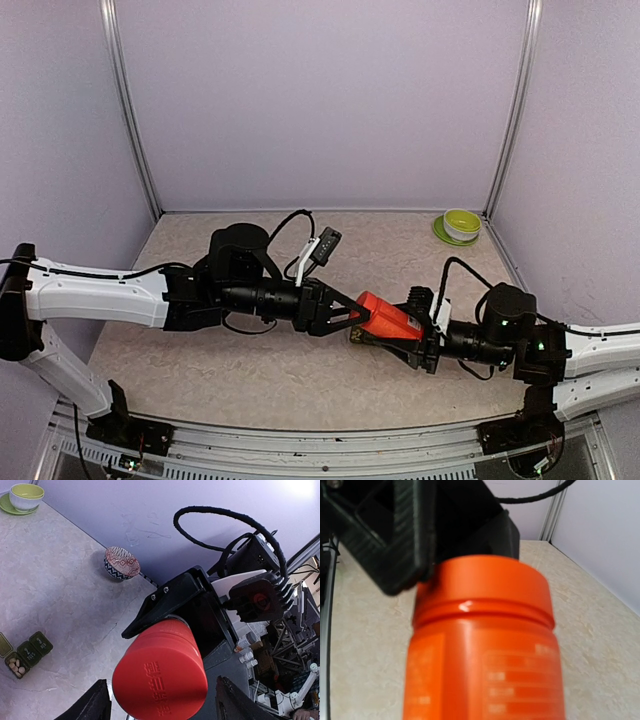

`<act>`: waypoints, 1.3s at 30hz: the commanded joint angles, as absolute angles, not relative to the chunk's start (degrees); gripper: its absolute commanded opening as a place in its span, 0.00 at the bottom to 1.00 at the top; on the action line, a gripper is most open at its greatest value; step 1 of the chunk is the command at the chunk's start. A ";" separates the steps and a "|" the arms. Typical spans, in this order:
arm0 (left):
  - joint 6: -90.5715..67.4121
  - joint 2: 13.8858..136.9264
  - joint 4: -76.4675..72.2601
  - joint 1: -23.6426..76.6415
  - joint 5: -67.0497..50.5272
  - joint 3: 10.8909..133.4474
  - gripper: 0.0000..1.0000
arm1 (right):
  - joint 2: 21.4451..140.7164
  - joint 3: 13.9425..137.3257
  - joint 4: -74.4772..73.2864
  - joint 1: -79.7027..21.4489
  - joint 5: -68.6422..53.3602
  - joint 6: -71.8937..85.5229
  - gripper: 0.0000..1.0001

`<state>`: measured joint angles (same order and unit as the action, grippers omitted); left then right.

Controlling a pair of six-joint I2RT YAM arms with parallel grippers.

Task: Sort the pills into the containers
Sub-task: Screw the lid of the pill bottle onto the pill bottle.

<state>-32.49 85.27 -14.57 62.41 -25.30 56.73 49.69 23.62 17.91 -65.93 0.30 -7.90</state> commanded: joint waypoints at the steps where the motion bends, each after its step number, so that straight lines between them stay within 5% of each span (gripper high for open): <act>1: -32.46 85.78 -16.47 61.97 -26.76 58.44 0.70 | 49.48 23.20 18.67 -66.09 0.44 -8.17 0.16; 12: -32.80 87.07 -17.15 61.79 -28.28 58.72 0.70 | 51.04 23.38 19.30 -66.09 0.40 -7.96 0.16; 25: -28.48 86.80 -18.88 62.21 -29.22 57.59 0.43 | 51.12 23.60 20.34 -66.09 -1.08 -5.21 0.16; 39: -14.01 85.16 -21.48 62.40 -39.25 54.48 0.24 | 52.02 25.10 21.12 -66.09 -11.94 13.67 0.16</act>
